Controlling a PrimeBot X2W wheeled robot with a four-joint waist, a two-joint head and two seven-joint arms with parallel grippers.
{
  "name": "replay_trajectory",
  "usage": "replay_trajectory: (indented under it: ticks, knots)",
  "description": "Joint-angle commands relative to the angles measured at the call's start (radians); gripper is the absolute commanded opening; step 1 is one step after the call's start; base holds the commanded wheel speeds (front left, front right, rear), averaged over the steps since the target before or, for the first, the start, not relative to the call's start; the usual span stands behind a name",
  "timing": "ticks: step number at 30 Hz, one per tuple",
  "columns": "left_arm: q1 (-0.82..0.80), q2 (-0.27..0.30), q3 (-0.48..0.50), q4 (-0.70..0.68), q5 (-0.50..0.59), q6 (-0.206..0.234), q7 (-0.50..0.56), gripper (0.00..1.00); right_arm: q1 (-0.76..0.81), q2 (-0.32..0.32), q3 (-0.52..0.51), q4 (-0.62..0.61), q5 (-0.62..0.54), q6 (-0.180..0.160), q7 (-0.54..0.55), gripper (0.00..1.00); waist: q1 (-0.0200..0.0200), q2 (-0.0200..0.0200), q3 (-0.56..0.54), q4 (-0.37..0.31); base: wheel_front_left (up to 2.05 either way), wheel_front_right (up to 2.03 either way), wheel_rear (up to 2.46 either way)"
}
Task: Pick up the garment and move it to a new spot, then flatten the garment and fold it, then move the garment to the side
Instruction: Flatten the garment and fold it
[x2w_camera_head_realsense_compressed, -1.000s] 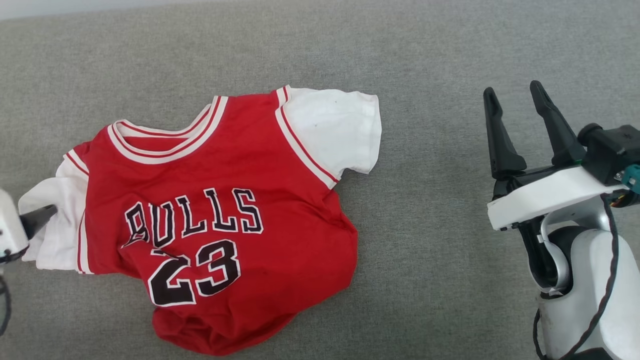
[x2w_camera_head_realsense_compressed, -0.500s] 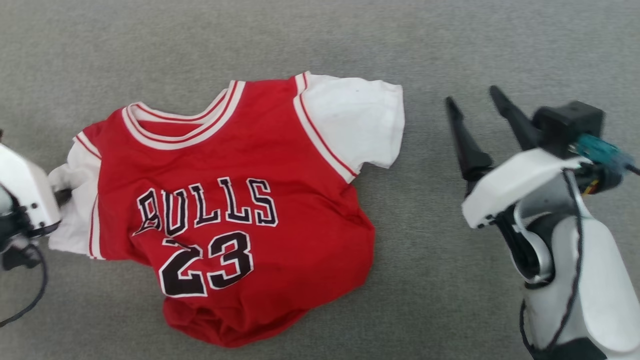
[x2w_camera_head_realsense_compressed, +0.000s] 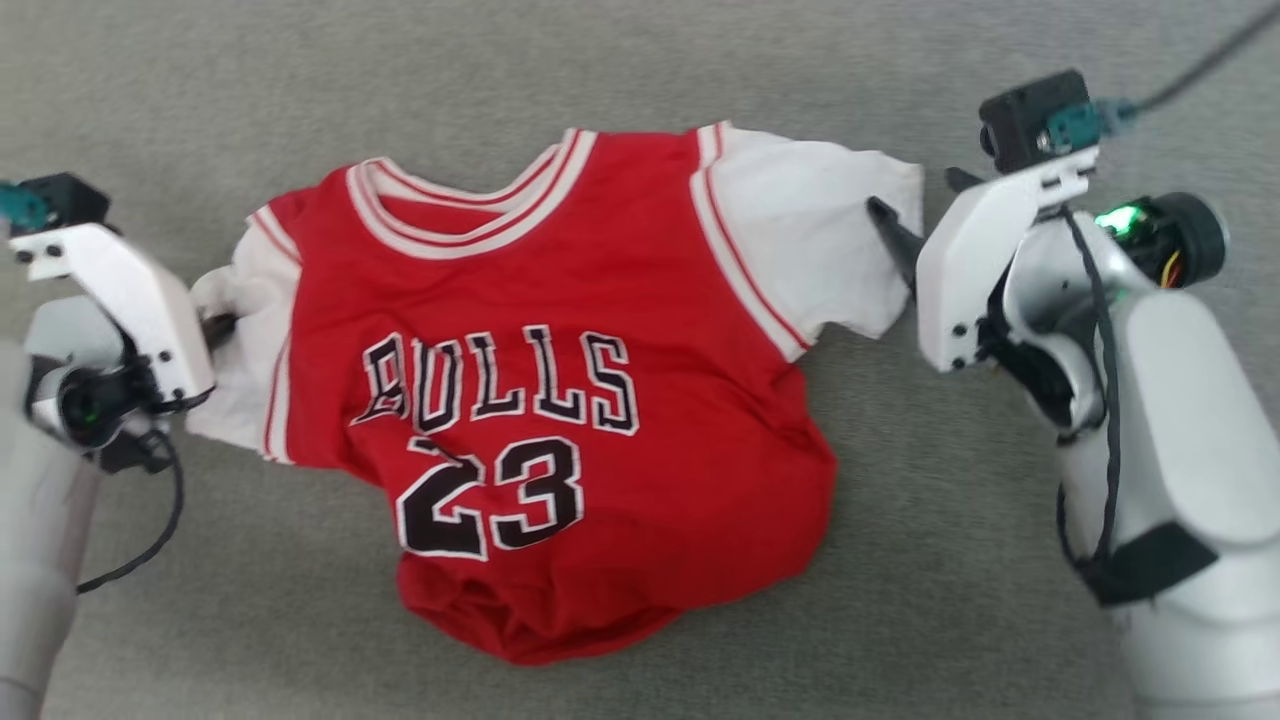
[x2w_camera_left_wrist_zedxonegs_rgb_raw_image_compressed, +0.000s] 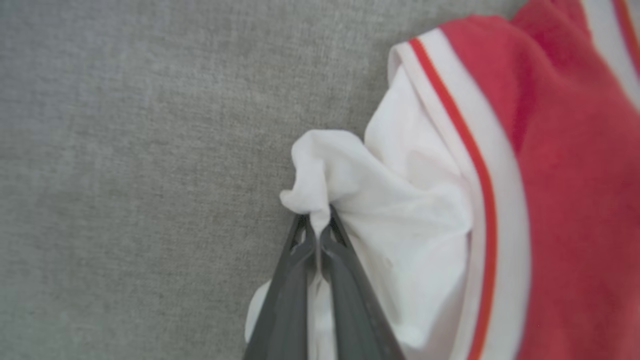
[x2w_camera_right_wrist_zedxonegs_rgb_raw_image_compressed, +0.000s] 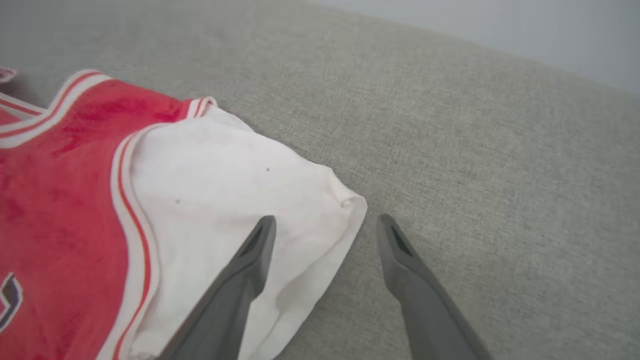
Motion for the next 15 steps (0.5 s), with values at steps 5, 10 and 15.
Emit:
replay_trajectory:
  ticks: [5, 10, 15]
  knots:
    - [-0.022, -0.046, -0.049, 0.013, -0.021, -0.007, -0.019, 0.0, -0.111, -0.013, 0.021, 0.156, 0.002, 0.0, 0.117, 1.0, 0.0, -0.0001, 0.024, 0.058, 0.0, 0.0, 0.0]
    - [-0.035, -0.057, -0.087, -0.007, -0.047, -0.007, -0.025, 0.0, -0.14, -0.01, 0.077, 0.329, 0.037, 0.0, 0.239, 1.0, 0.0, -0.0001, 0.033, 0.086, 0.0, 0.0, 0.0]
    - [-0.042, -0.047, -0.115, -0.007, -0.074, -0.007, -0.035, 0.0, -0.148, -0.039, 0.164, 0.412, 0.079, 0.003, 0.357, 0.0, 0.0, -0.0001, 0.031, 0.093, 0.0, 0.0, 0.0]
